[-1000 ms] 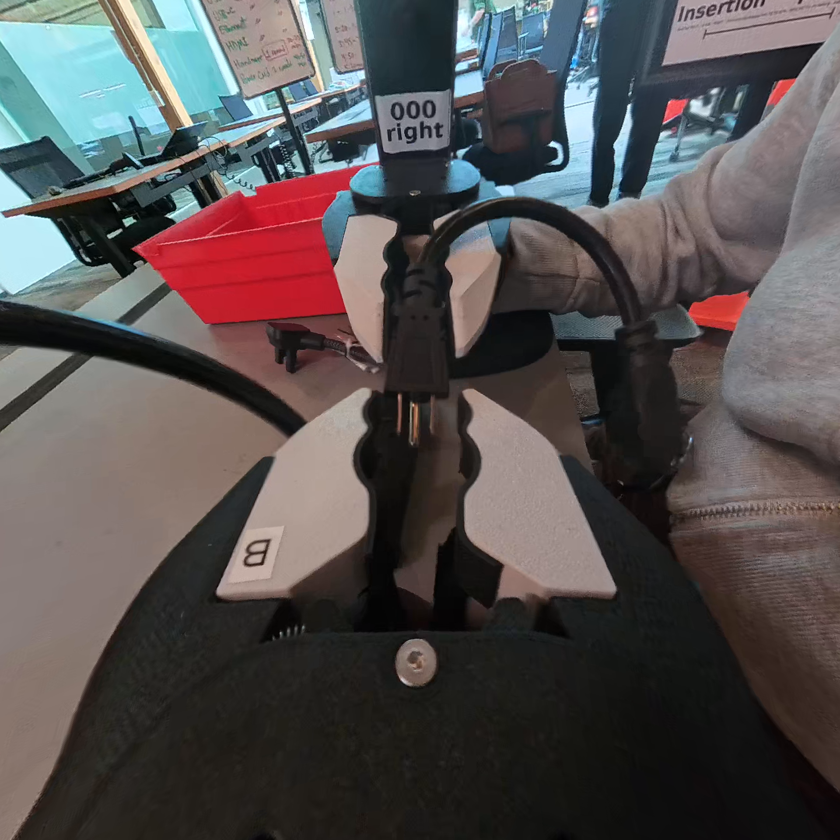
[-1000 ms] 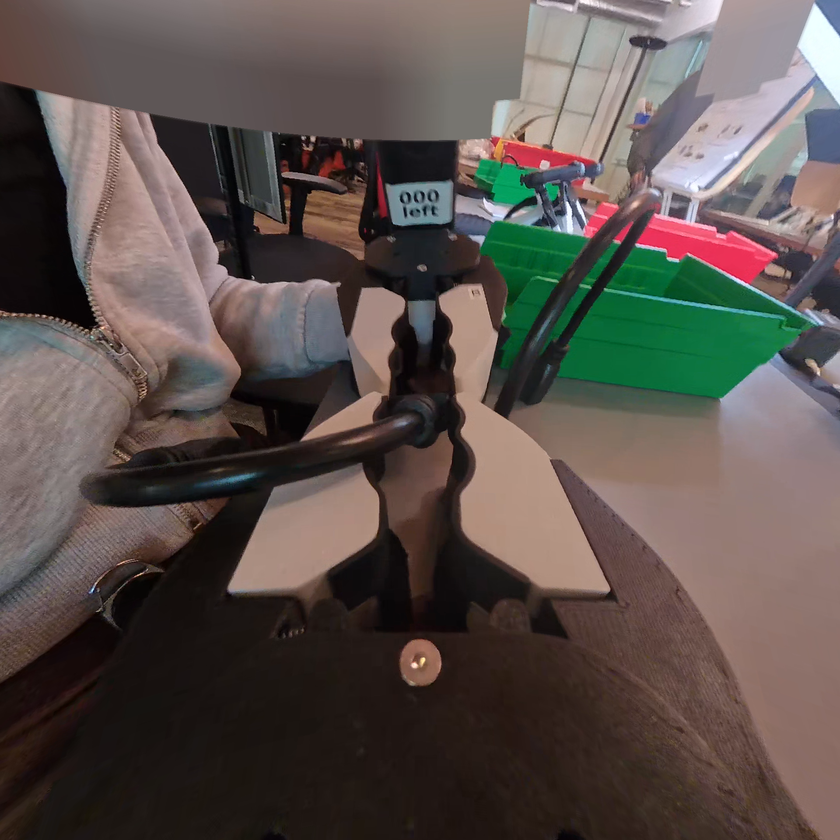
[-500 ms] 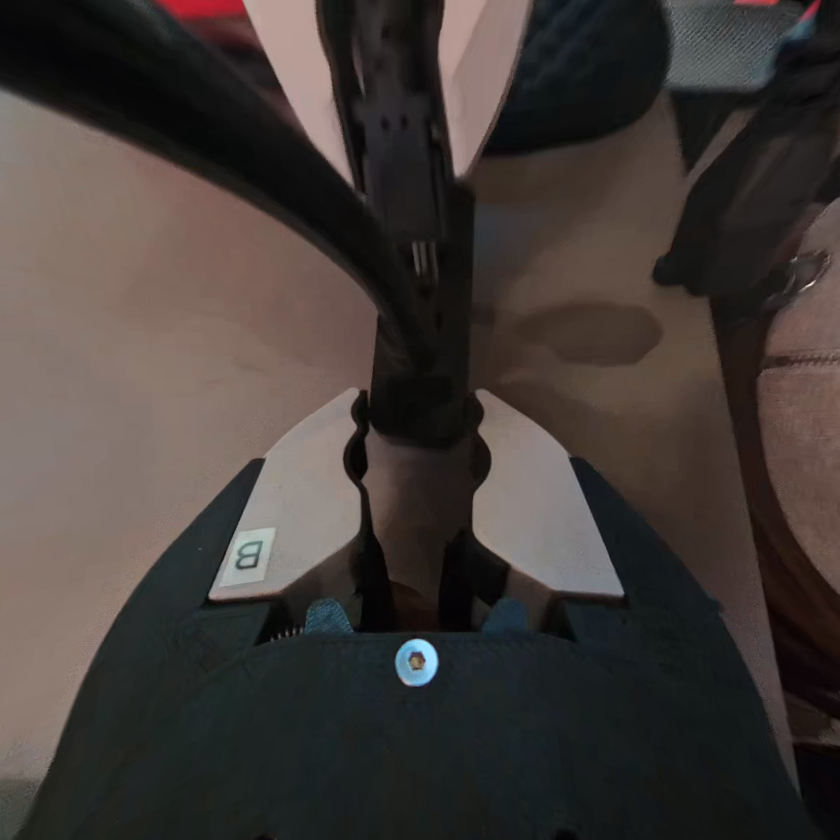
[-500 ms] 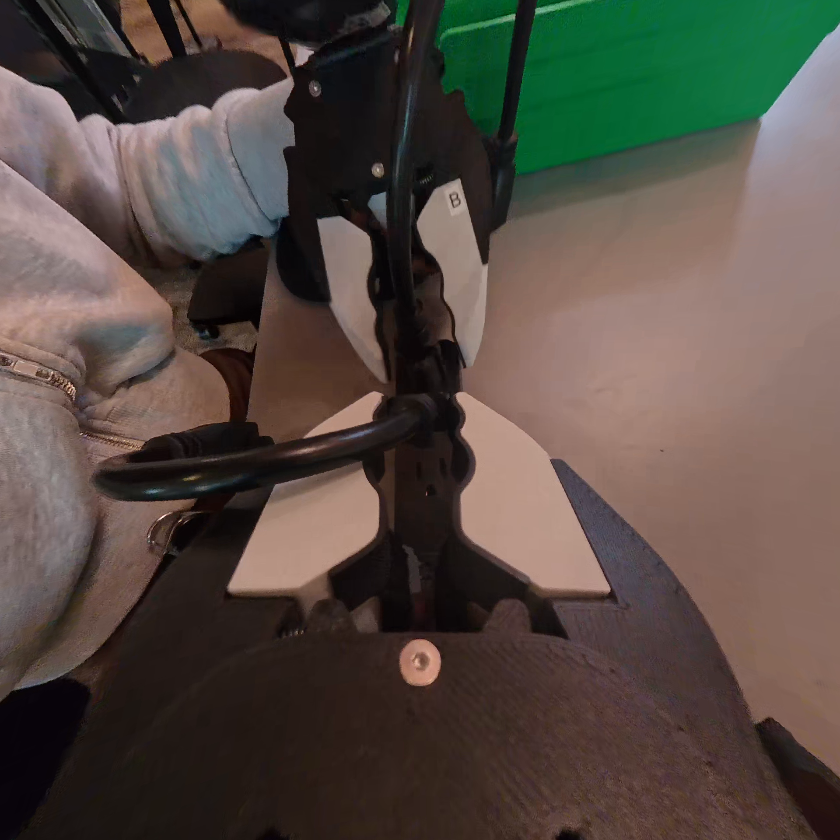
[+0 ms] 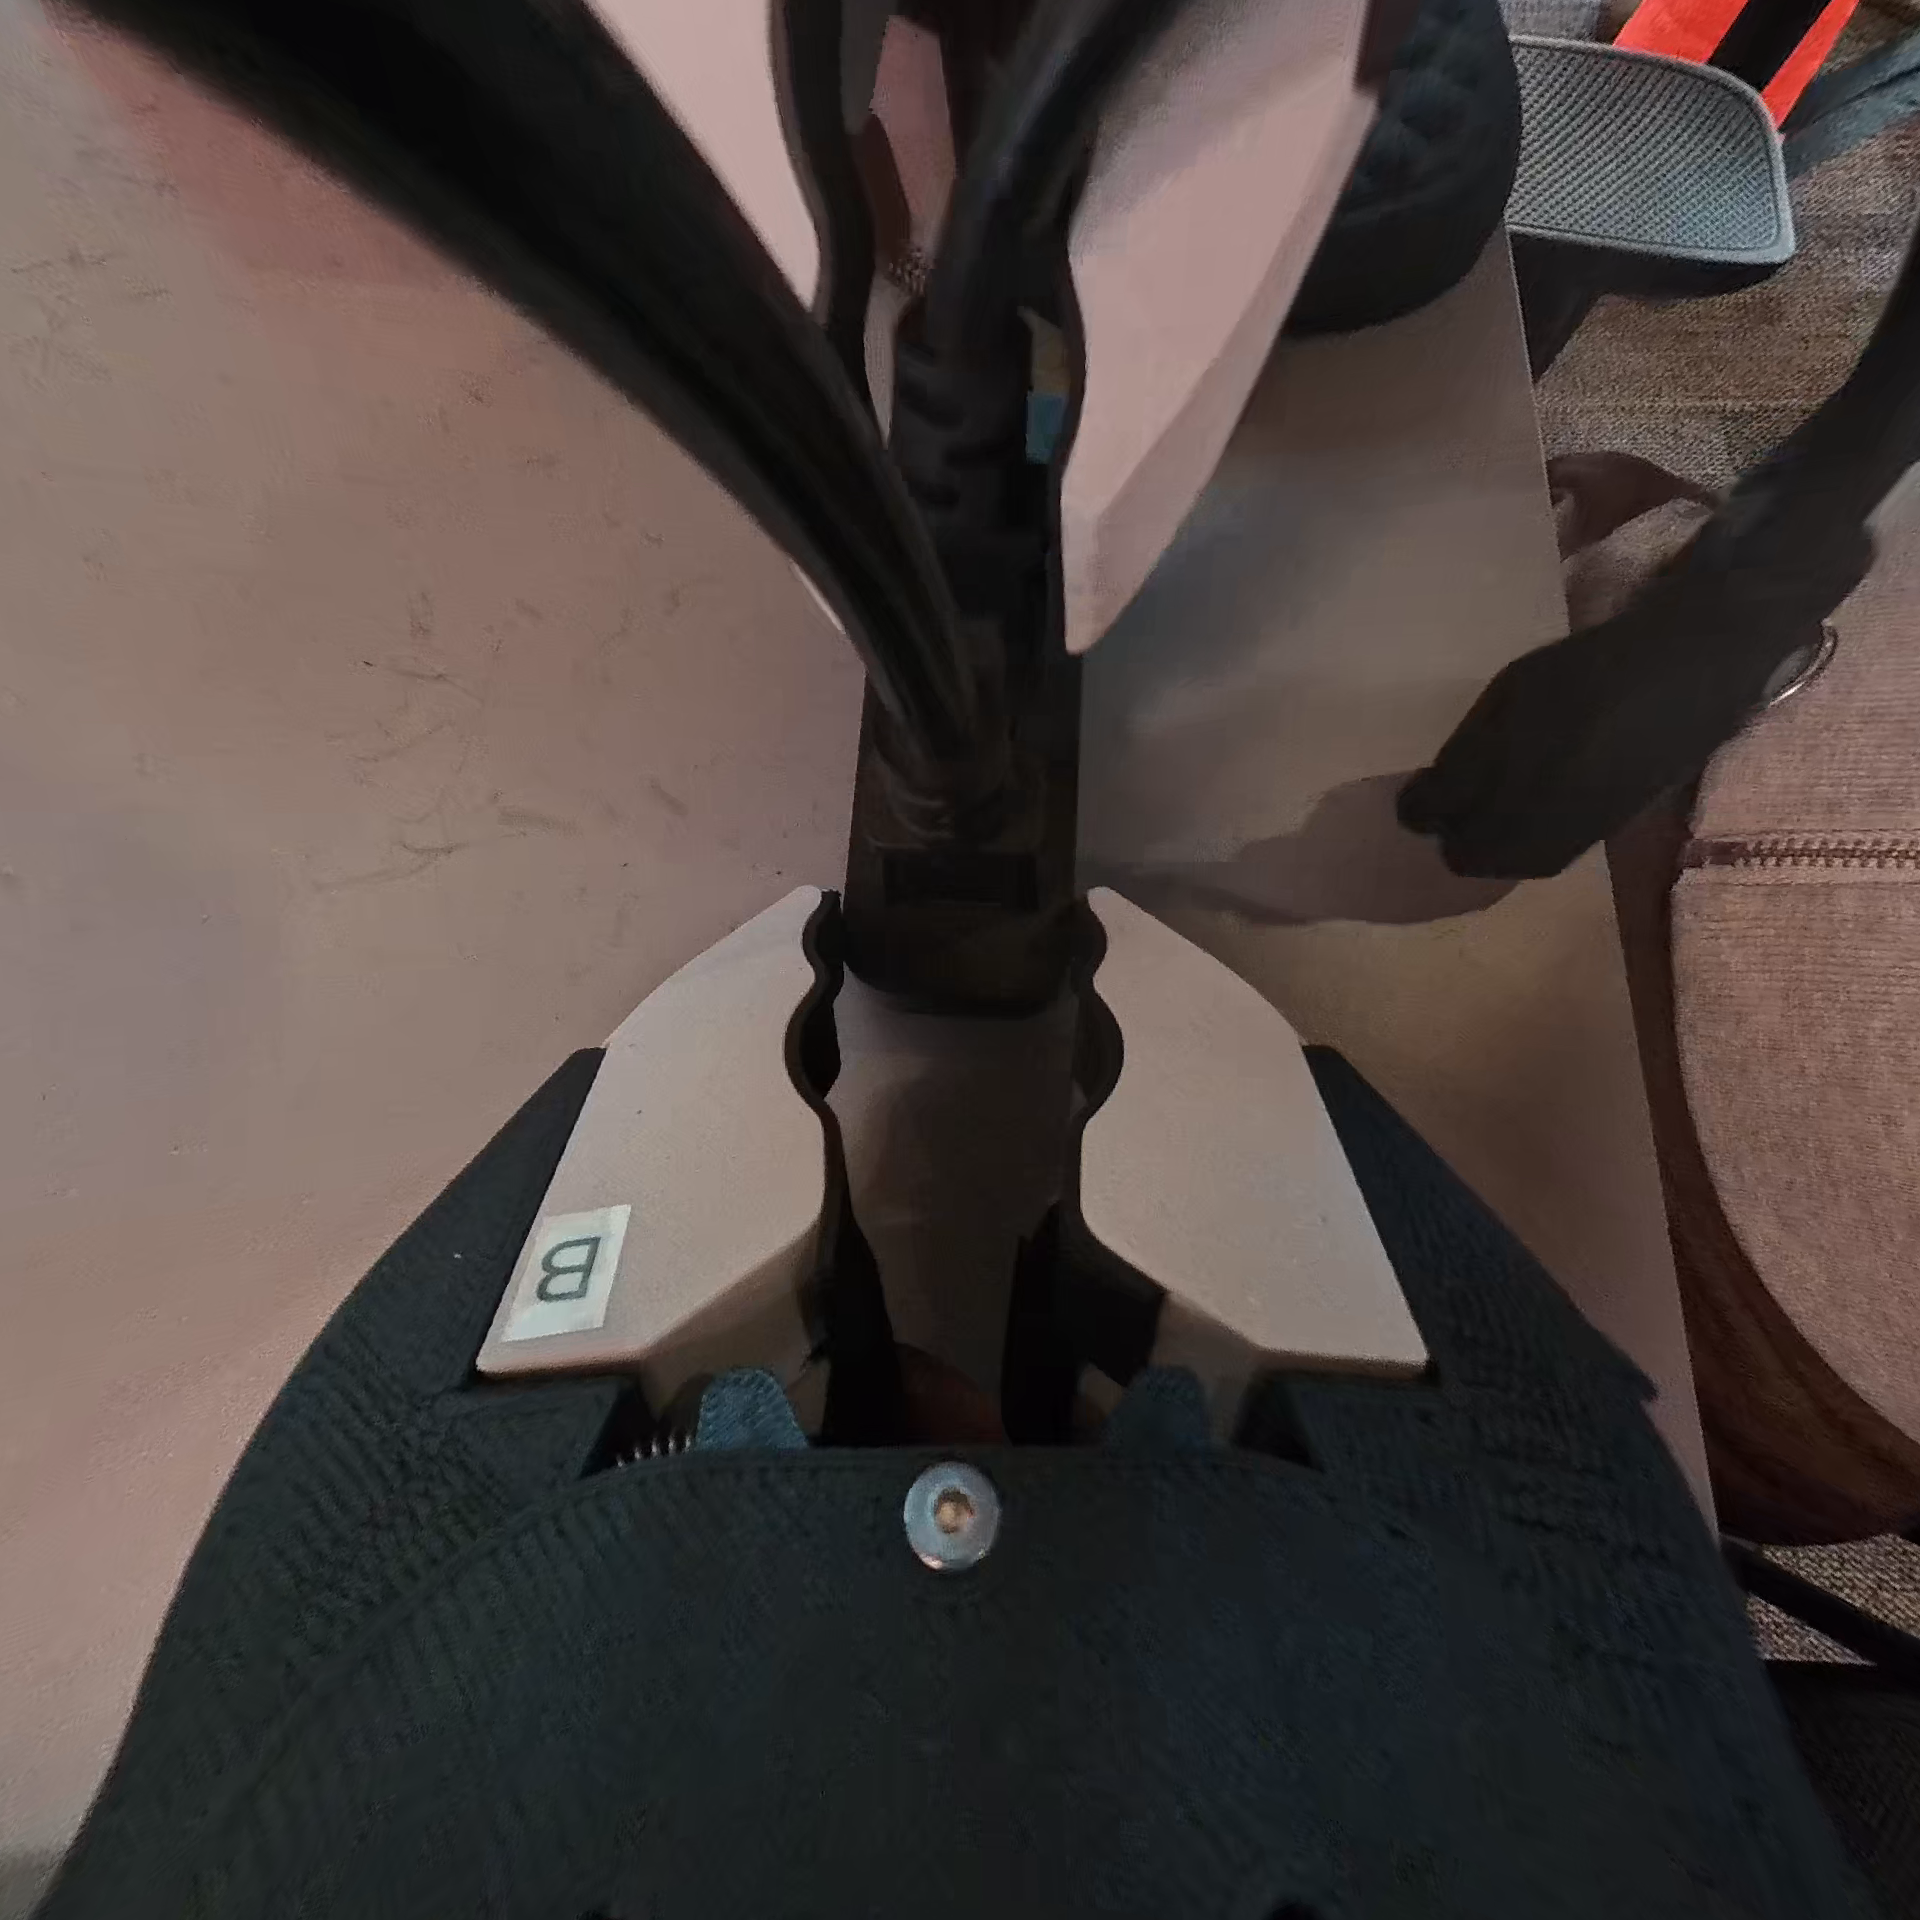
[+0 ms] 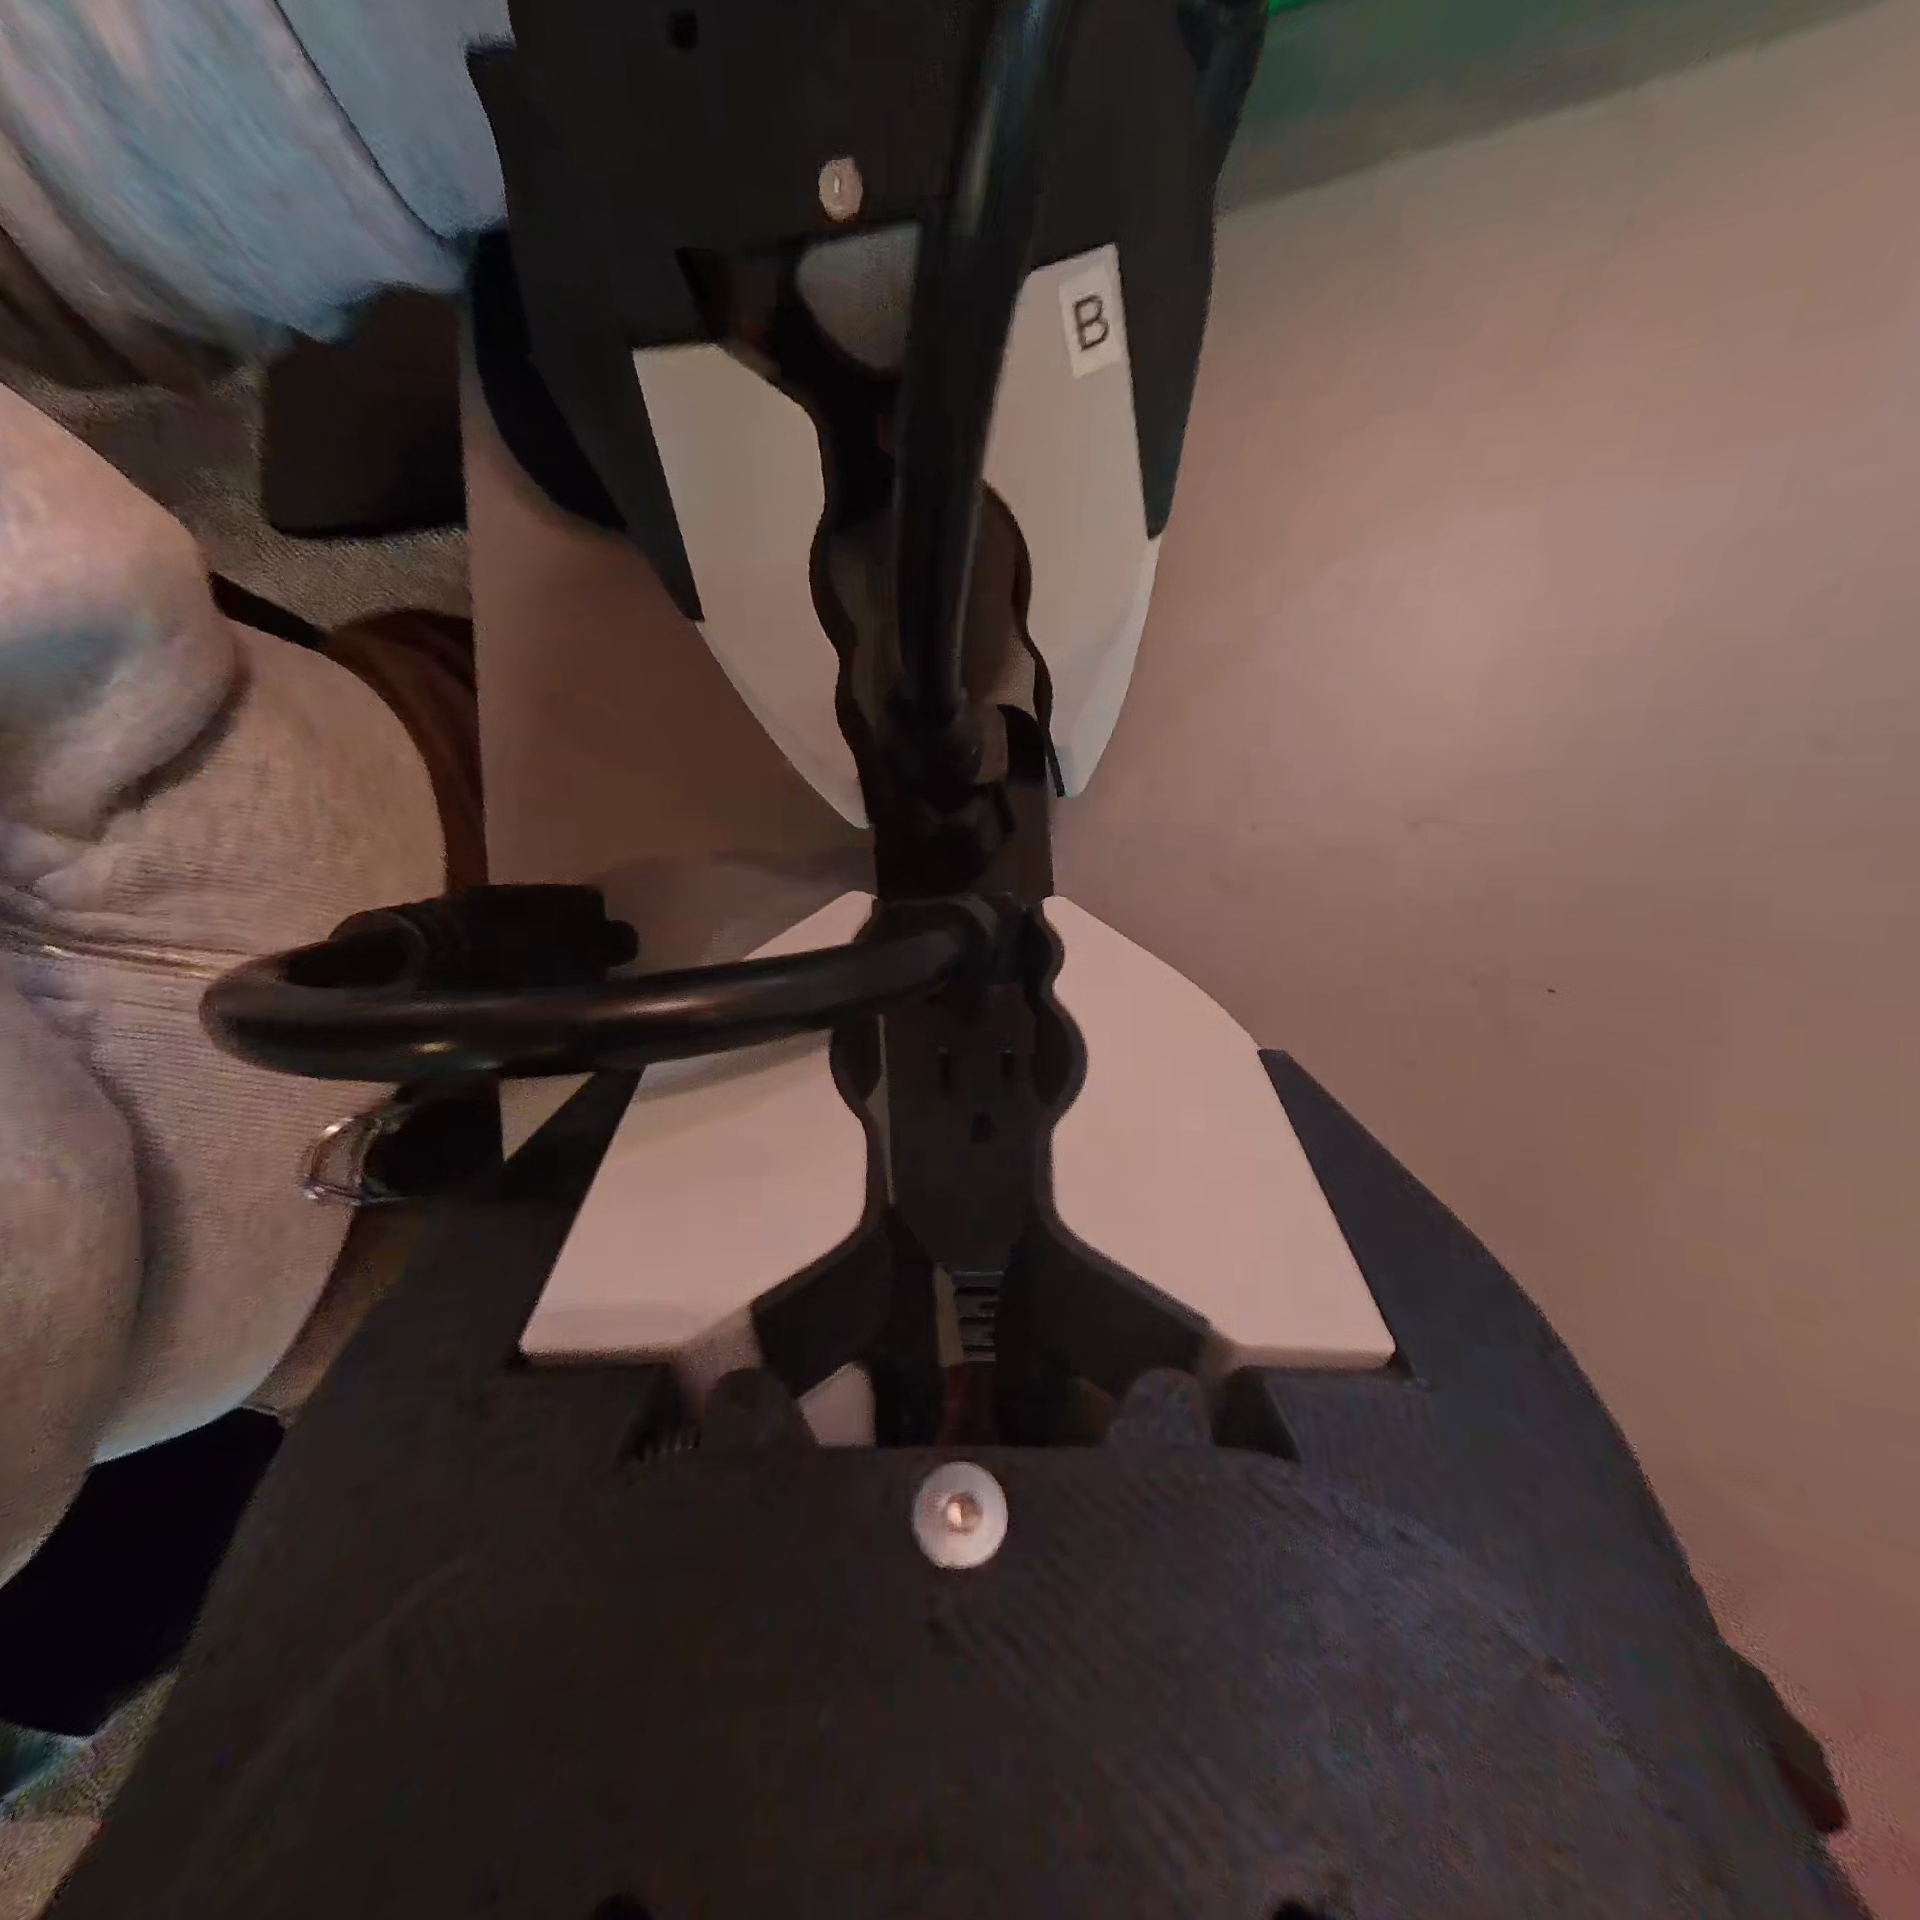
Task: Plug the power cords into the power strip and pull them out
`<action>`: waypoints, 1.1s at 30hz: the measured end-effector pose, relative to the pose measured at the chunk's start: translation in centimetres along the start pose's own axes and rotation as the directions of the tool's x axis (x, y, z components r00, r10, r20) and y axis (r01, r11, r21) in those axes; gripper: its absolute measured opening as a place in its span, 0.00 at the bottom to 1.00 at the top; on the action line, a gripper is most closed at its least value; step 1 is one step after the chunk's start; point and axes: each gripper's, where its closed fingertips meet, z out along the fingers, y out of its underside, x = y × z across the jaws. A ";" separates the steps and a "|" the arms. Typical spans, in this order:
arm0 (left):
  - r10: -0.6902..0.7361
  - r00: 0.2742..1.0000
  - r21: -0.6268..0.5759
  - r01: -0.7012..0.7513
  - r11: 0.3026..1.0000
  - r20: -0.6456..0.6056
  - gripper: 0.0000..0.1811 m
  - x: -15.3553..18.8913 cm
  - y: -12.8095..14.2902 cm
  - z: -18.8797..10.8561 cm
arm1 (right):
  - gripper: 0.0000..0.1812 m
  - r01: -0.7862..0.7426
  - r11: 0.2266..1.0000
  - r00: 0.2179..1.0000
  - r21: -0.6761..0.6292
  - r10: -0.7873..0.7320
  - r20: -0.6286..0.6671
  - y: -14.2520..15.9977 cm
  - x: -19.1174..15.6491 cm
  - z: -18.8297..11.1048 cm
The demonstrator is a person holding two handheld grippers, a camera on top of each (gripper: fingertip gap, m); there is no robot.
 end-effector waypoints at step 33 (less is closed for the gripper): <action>0.017 1.000 0.006 -0.017 1.000 -0.008 0.23 0.2 0.1 0.0 | 0.10 0.172 0.985 0.983 0.003 -0.171 -0.074 -1.4 -0.8 -1.4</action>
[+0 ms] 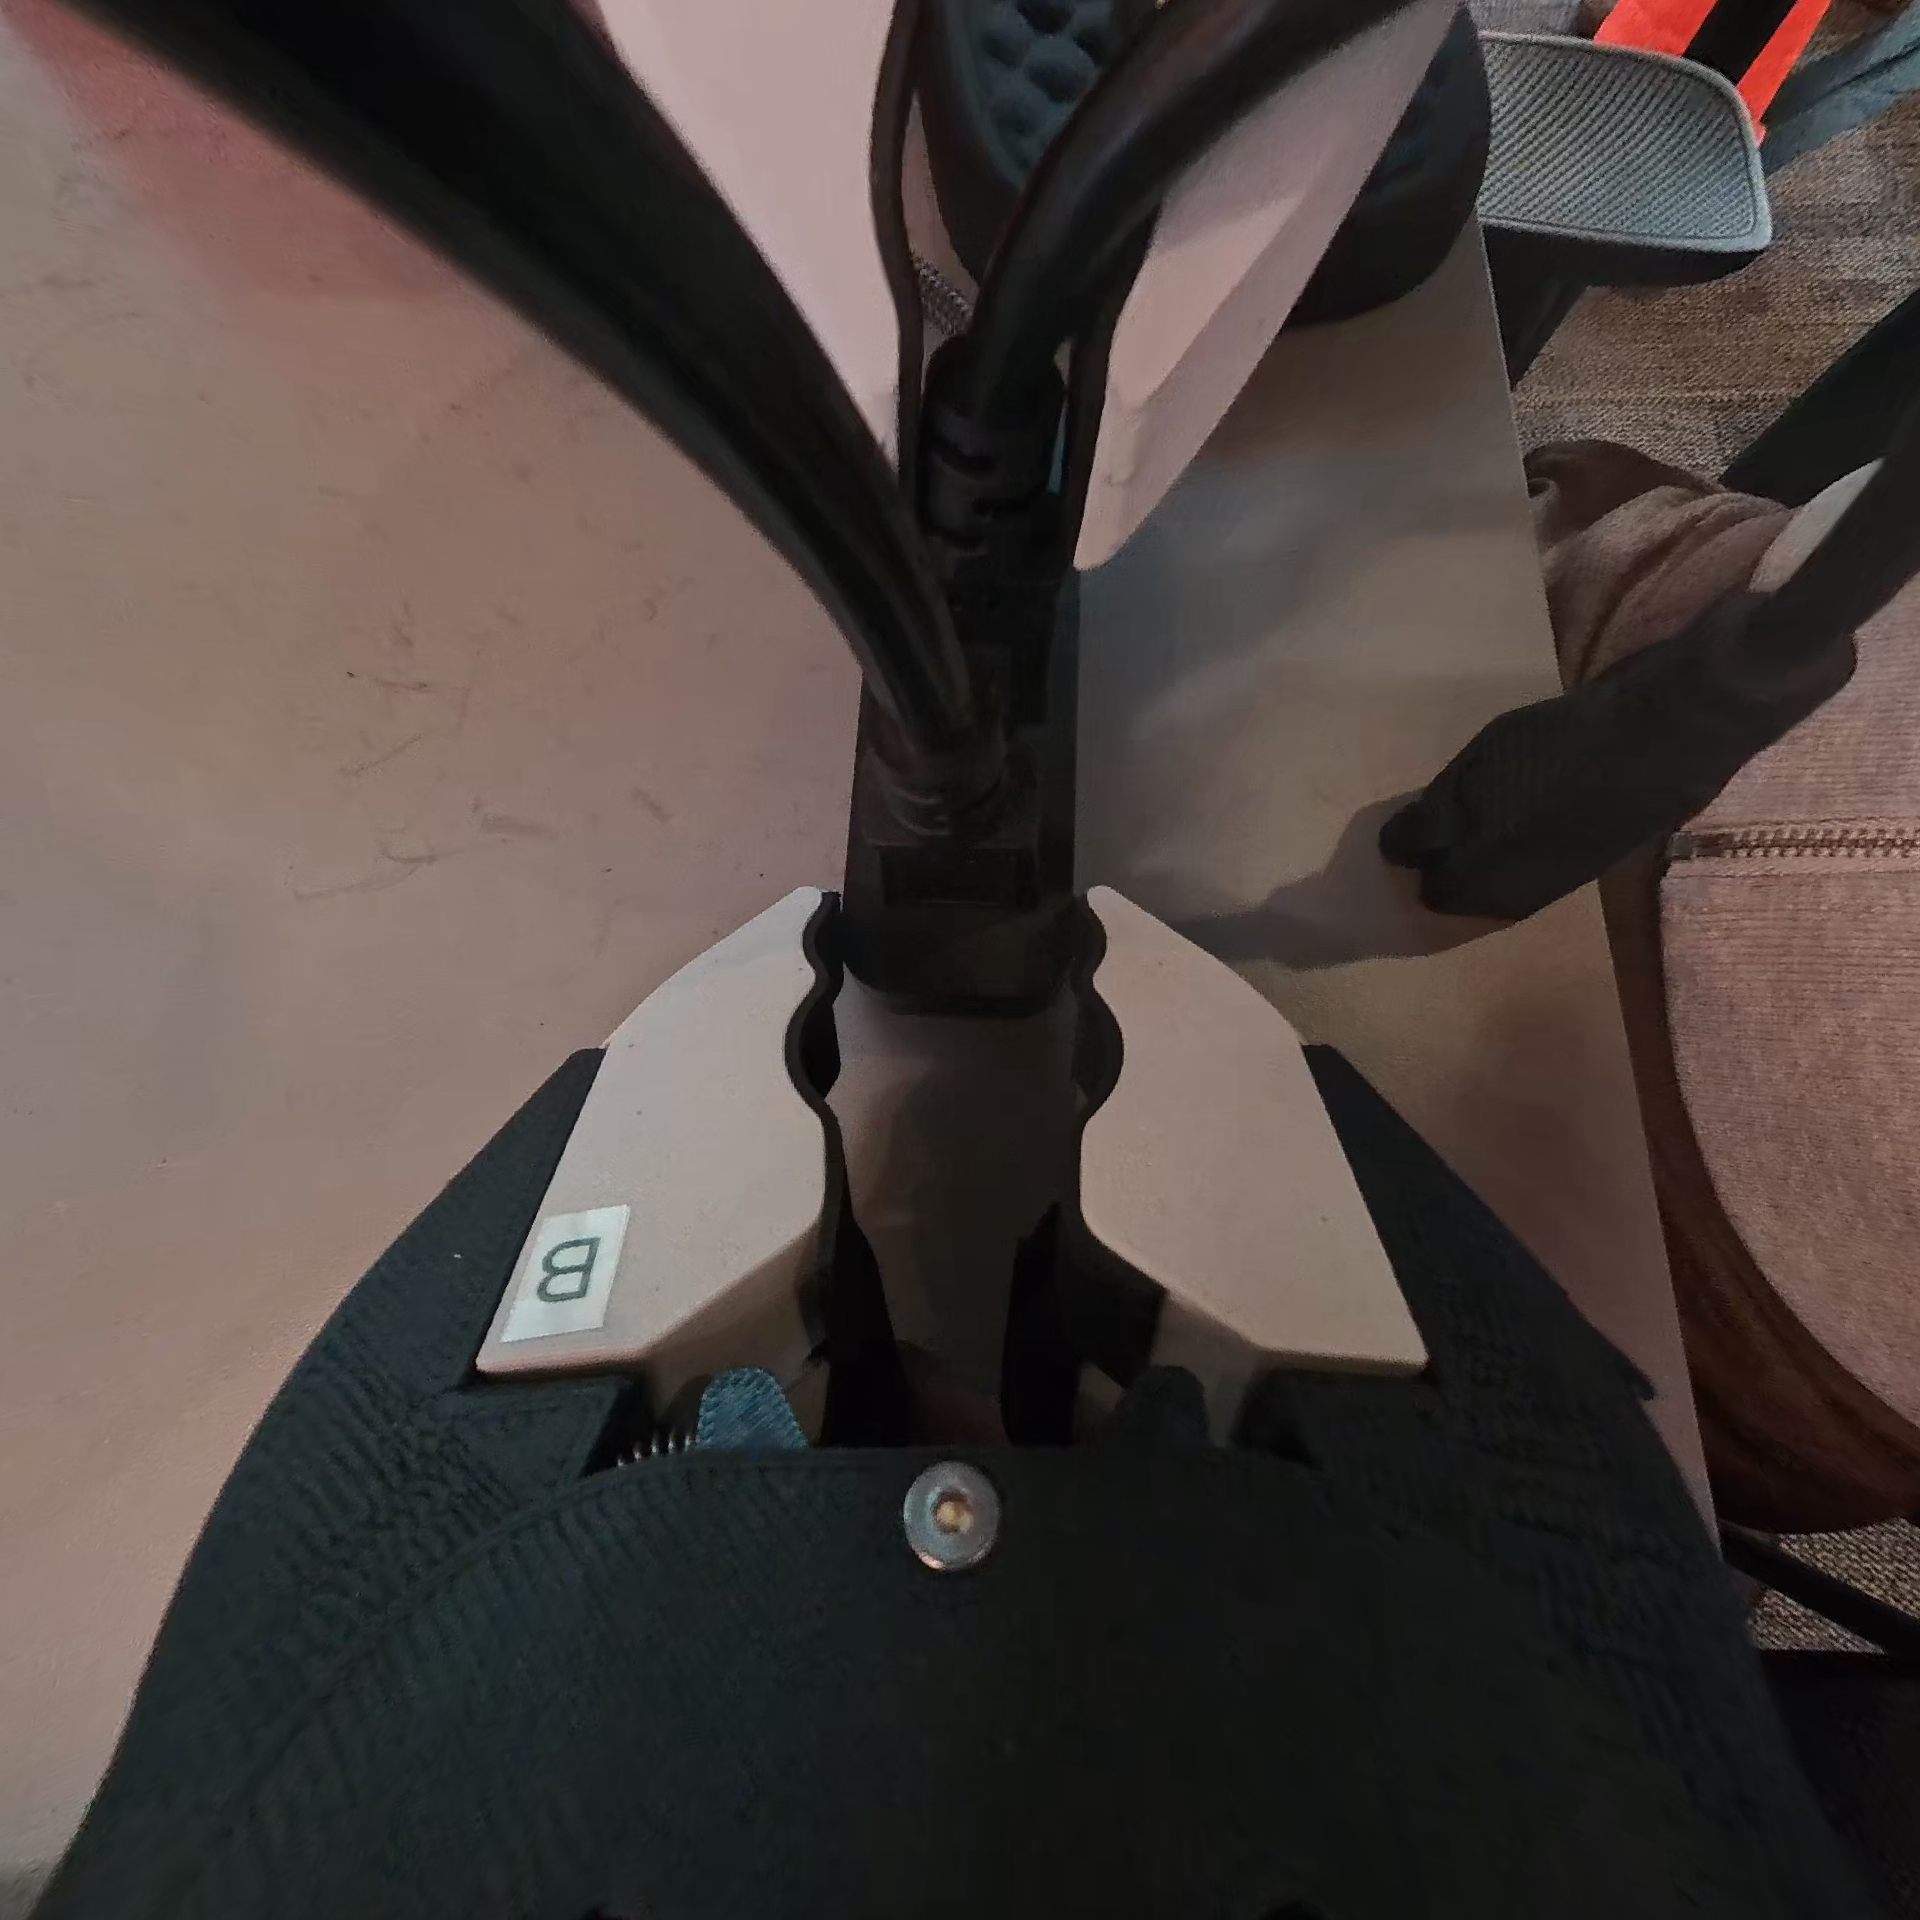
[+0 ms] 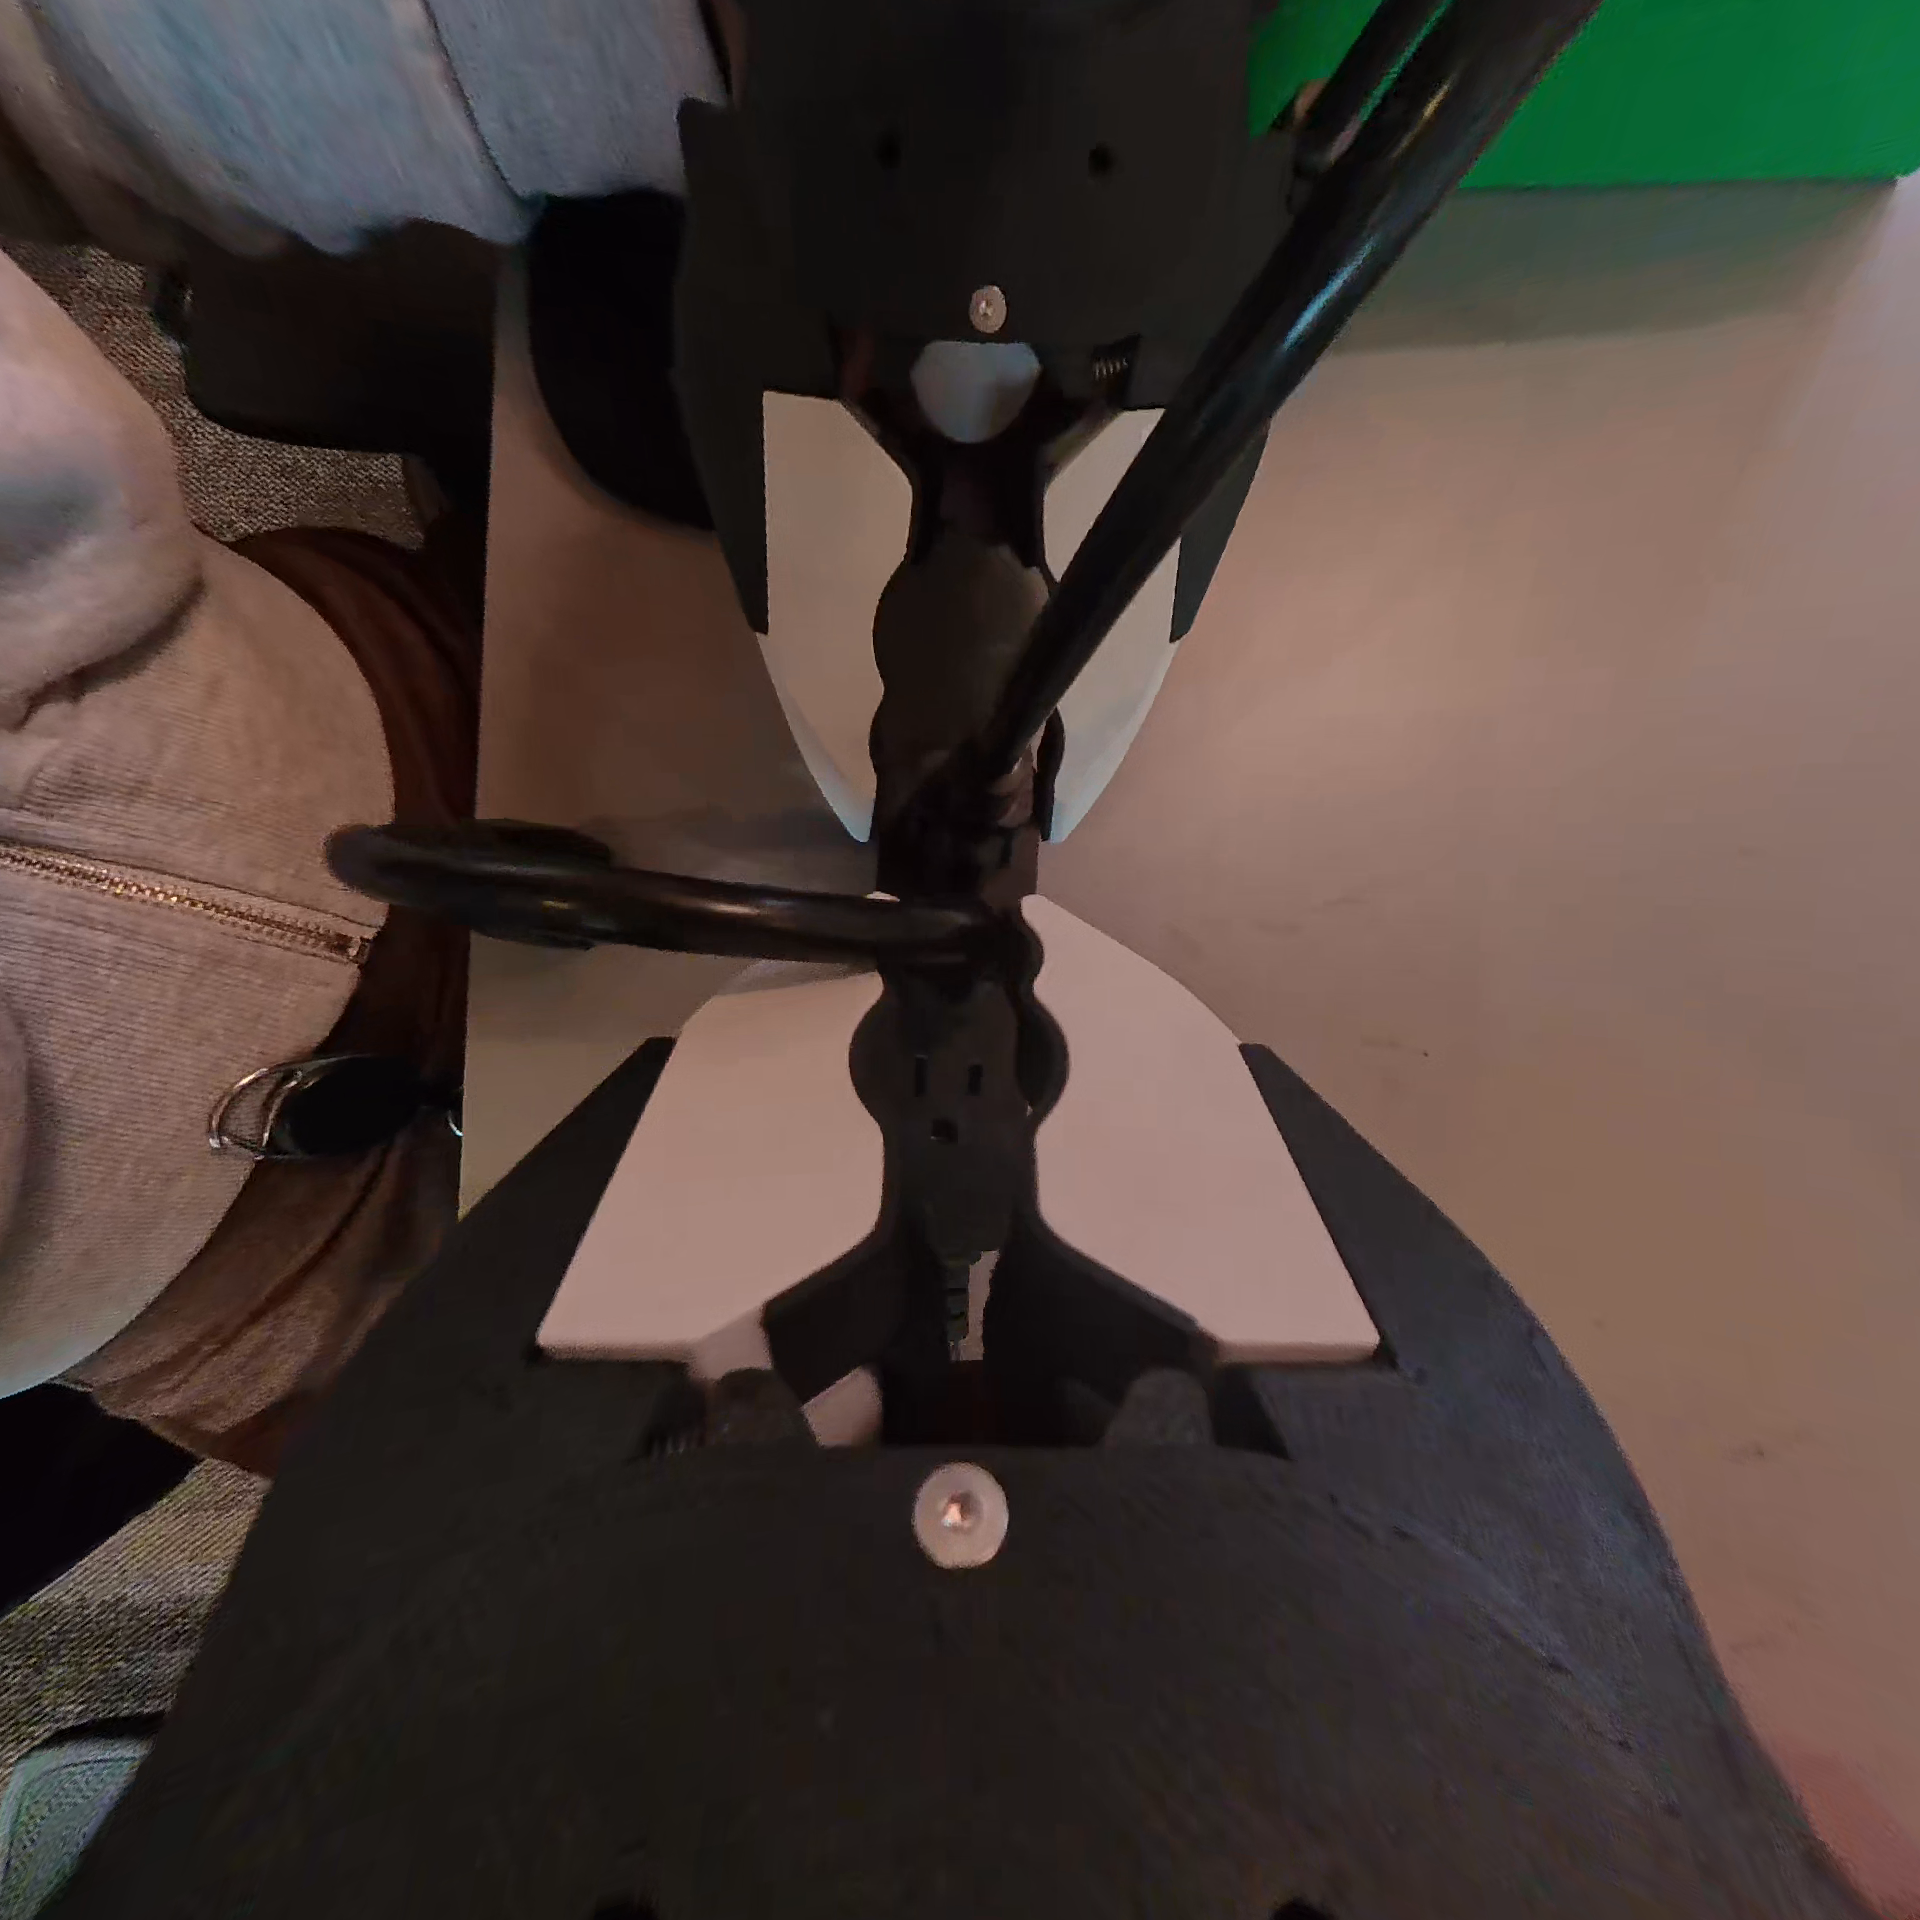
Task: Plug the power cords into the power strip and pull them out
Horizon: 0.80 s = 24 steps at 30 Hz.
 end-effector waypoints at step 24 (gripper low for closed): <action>-0.003 1.000 -0.001 0.003 1.000 -0.005 0.23 0.0 0.0 0.1 | 0.11 -0.019 0.998 1.000 -0.066 0.018 -0.022 0.6 0.2 -0.1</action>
